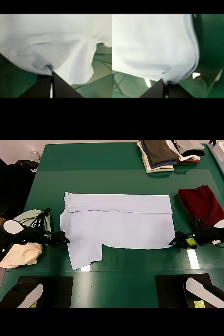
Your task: Fold the shirts.
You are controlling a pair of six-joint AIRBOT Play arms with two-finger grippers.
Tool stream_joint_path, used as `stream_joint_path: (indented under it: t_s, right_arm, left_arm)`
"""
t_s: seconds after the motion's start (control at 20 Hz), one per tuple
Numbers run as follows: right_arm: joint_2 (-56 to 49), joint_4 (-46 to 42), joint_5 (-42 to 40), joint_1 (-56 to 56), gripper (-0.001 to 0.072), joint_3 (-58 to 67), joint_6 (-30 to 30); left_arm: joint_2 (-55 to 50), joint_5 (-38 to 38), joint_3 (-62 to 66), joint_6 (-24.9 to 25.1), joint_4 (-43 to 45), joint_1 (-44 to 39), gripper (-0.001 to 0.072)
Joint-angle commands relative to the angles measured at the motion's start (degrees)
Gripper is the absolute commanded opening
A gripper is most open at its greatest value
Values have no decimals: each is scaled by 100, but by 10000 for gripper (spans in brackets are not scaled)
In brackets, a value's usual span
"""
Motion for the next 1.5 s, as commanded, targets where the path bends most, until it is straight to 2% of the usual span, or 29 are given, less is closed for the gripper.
stream_joint_path:
  t_s: [0.0, 0.15, 0.25, 0.4, 0.55, 0.7, 0.8, 1.0, 1.05, 1.1, 1.15, 1.2, 1.25, 1.3, 1.35, 1.4, 1.45]
  right_arm:
    - [619, -673, 549, 310, 17, 457, 7]
    - [1338, -1429, 1176, 313, 17, 682, 72]
    - [1709, -1676, 1220, 313, 17, 804, 245]
    - [1554, -1652, 997, 315, 16, 1220, 297]
    - [640, -1504, 636, 393, 17, 1862, 297]
    - [-522, -1506, 236, 857, 17, 2640, 380]
    - [-1320, -1453, 33, 1123, 17, 3235, 616]
    - [-2538, -400, -127, 1252, 20, 4271, 632]
    - [-2765, -129, -129, 1252, 125, 4507, 588]
    - [-2933, 20, -107, 1215, 382, 4717, 573]
    - [-3051, 109, 24, 1128, 488, 4905, 466]
    - [-3104, 179, 168, 1034, 488, 5021, 273]
    - [-3101, 162, 275, 925, 493, 5047, 136]
    - [-3101, 125, 402, 774, 495, 5042, 48]
    - [-3101, 133, 538, 551, 548, 4986, -17]
    - [-3106, 136, 605, 310, 557, 4889, -33]
    - [-3152, 151, 656, 107, 557, 4767, -46]
  left_arm:
    - [385, -678, 11, -70, 326, 0, 19]
    - [1300, -1456, -4, -417, 555, 0, 20]
    - [1674, -1799, 66, -568, 555, 0, 20]
    - [1436, -1473, 404, -492, 603, 0, 20]
    - [522, -529, 935, -103, 710, 0, 21]
    - [-837, 262, 1746, 140, 715, 0, 22]
    - [-1755, 525, 2317, 232, 682, 0, 24]
    - [-3036, 581, 3049, 278, 566, 0, 27]
    - [-3165, 599, 3141, 131, 551, 0, 143]
    - [-3187, 656, 3176, -52, 553, 0, 453]
    - [-3161, 737, 3193, -269, 553, 0, 542]
    - [-3152, 649, 3263, -308, 553, 0, 544]
    - [-3152, 498, 3348, -310, 549, 0, 540]
    - [-3152, 367, 3399, -299, 424, 0, 367]
    - [-3147, 291, 3421, -238, 234, 0, 129]
    - [-3139, 293, 3421, -205, 33, 0, 26]
    - [-3136, 313, 3421, -109, -203, -17, 24]
